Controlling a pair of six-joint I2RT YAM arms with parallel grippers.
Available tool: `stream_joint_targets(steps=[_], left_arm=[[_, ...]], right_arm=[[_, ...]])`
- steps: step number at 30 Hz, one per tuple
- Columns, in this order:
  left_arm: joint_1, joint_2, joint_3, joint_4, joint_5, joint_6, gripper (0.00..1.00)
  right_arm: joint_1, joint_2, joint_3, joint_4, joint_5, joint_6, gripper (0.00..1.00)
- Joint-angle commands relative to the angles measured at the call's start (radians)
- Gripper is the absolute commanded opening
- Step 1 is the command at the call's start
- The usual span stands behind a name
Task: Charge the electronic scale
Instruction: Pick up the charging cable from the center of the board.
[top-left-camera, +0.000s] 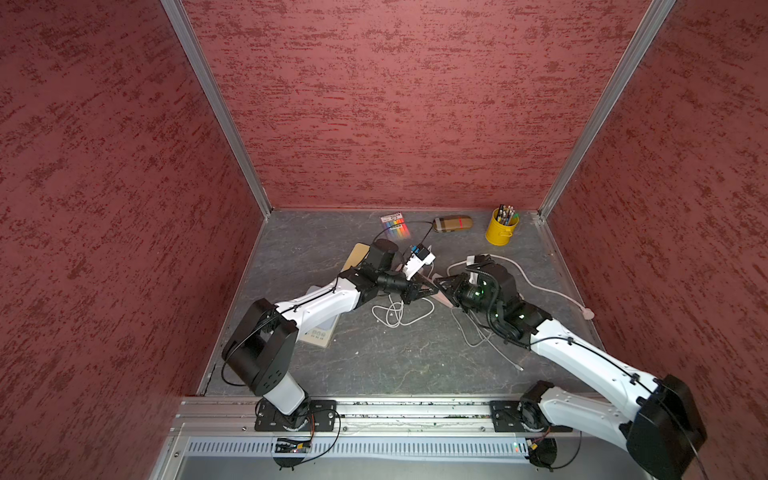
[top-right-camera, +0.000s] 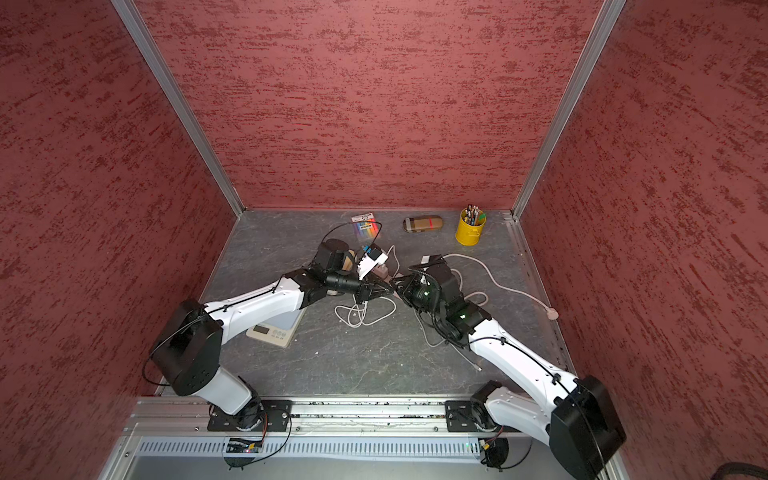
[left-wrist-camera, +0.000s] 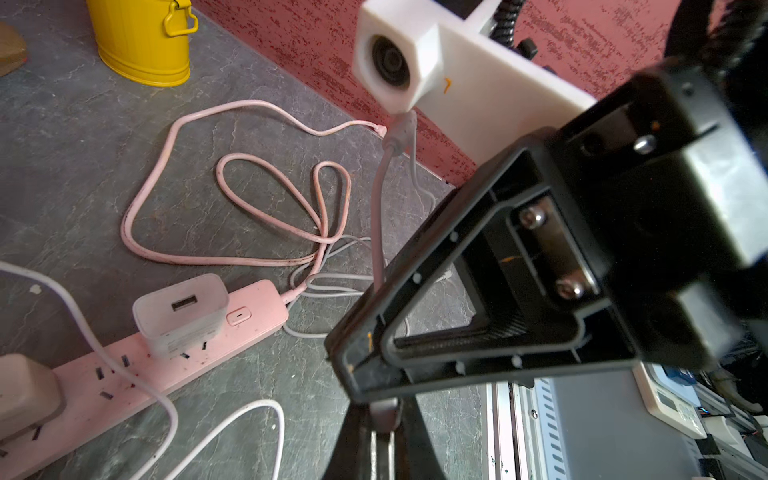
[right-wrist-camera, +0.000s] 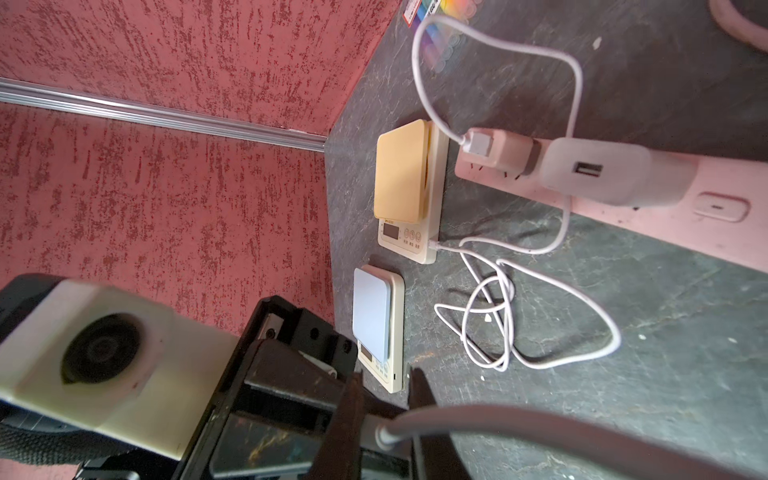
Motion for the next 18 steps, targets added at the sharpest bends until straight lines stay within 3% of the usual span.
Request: stream_joint_targets(steps=[1,4,6,10,14,18], left_arm=[[-0.016,-0.019,0.028,-0.019,-0.032,0.04,0.13],[-0.013,-0.032,0.017,-0.025,-0.075,0.049,0.43],[-0.003,-0.05,-0.004,-0.016,-0.098,0.043,0.51],[0.04,-0.066,-0.054,0.014,-0.141,-0.022,0.52],[0.106,-0.019,-0.068,0.04,-0.174,-0.178,0.52],[0.185,0.052,-0.053,0.095,-0.185,-0.352,0.52]], right_arm=[[0.014,0.005,0.043,0.018,-0.02,-0.009,0.04],[0.014,-0.004,0.06,-0.04,0.054,-0.02,0.01],[0.015,-0.012,0.093,-0.141,0.159,-0.038,0.0],[0.019,0.014,0.173,-0.296,0.386,-0.09,0.0],[0.067,0.124,0.243,-0.362,0.579,-0.116,0.0],[0.103,0.287,0.35,-0.431,0.682,-0.126,0.0]])
